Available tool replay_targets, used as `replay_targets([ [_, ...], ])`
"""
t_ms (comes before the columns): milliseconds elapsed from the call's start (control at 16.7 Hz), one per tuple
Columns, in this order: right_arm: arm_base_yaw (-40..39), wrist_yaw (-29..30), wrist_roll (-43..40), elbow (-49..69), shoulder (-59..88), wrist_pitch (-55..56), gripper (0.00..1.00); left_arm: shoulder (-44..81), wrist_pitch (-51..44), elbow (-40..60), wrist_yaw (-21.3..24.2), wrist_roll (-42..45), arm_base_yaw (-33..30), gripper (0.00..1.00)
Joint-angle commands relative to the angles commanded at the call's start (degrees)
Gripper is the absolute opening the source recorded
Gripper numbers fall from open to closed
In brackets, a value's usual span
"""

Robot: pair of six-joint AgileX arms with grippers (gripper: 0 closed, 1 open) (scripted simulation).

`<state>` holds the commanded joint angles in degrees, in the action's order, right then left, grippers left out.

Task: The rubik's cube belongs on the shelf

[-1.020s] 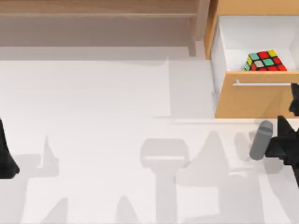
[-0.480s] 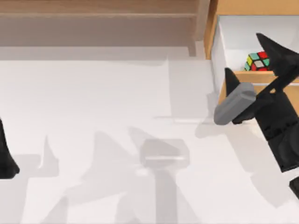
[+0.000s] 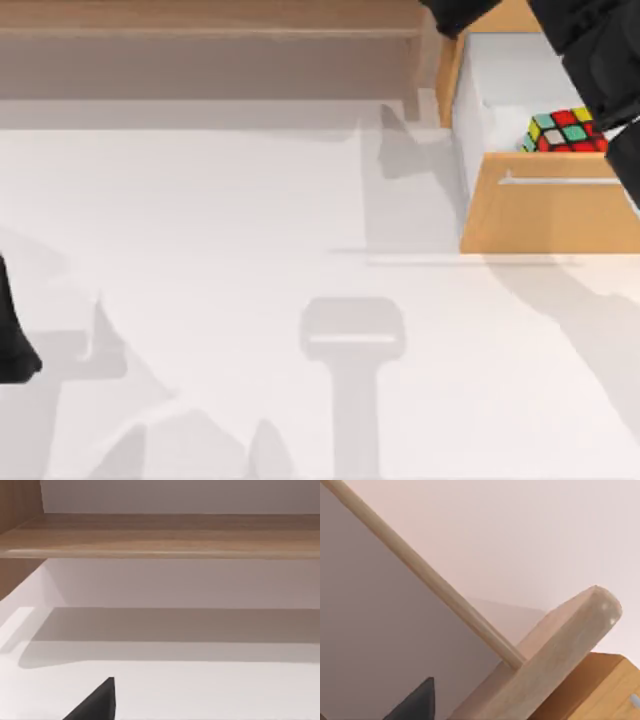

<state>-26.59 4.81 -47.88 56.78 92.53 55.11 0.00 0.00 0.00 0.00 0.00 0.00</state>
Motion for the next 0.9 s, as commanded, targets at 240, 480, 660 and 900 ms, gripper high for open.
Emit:
replay_targets([
  [240, 3.59, -3.05, 12.34, 19.02, 1.23, -26.32, 1.0, 0.0, 0.0, 0.0, 0.0, 0.0, 0.0, 1.0],
  [480, 5.32, -5.87, 22.82, 35.98, 6.53, -54.51, 1.0, 0.0, 0.0, 0.0, 0.0, 0.0, 0.0, 1.0],
  [660, 6.39, -7.33, 29.26, 47.3, 12.38, -74.59, 1.0, 0.0, 0.0, 0.0, 0.0, 0.0, 0.0, 1.0],
  [900, 9.2, -7.96, 35.8, 60.7, 21.62, -98.91, 1.0, 0.0, 0.0, 0.0, 0.0, 0.0, 0.0, 1.0],
])
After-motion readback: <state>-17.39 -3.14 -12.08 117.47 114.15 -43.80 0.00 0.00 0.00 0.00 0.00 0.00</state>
